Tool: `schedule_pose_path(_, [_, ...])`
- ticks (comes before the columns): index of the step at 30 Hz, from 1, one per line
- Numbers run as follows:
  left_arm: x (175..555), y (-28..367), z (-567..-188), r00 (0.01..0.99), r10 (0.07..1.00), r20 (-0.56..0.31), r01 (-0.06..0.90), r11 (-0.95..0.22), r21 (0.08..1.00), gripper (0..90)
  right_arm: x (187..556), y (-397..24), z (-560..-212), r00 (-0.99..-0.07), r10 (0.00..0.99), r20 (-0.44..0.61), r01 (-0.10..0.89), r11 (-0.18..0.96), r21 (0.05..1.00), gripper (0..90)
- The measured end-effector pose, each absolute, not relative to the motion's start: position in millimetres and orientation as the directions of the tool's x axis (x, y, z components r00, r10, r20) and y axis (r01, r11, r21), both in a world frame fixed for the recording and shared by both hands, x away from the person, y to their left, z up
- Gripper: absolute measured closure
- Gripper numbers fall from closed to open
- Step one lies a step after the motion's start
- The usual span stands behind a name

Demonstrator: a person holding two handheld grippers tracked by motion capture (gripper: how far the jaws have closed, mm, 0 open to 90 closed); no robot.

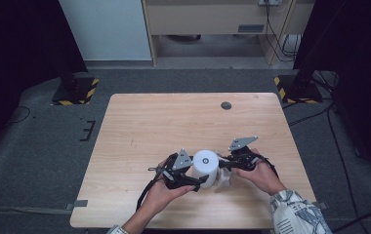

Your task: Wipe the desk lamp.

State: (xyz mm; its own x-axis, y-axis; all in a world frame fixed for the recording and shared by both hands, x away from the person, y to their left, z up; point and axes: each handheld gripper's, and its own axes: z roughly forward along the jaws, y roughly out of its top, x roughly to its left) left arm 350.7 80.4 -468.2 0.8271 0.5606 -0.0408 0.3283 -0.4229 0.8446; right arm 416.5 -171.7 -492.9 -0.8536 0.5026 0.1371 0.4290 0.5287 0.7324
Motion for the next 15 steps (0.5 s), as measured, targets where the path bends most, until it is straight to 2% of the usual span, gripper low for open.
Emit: schedule_pose_path(15, [350.6,79.8,-468.6,0.826,0.562,-0.039,0.326,-0.421,0.846,14.5,423.2,-169.1,-479.1,-0.869,0.48,0.12,0.392,0.52,0.759,78.8])
